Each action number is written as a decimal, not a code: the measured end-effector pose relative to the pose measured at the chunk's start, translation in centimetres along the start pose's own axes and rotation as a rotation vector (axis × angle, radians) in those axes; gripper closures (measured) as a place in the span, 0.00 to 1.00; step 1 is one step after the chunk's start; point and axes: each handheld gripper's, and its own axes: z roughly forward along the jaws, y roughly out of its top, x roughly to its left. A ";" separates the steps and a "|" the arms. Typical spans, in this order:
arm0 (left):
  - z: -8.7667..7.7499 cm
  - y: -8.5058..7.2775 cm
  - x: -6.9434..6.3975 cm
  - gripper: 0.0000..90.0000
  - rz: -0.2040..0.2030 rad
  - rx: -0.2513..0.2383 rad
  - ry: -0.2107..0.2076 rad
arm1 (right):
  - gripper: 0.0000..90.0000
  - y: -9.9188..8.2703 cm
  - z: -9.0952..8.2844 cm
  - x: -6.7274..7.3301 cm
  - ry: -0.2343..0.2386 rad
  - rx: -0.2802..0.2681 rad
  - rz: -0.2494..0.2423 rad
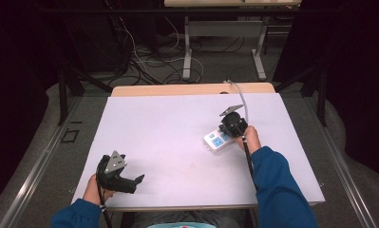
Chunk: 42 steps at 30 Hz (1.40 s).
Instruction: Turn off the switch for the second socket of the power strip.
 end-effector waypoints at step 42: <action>0.2 0.0 0.0 0.00 0.000 0.001 0.000 | 1.00 0.0 0.1 -0.2 0.001 -0.005 0.014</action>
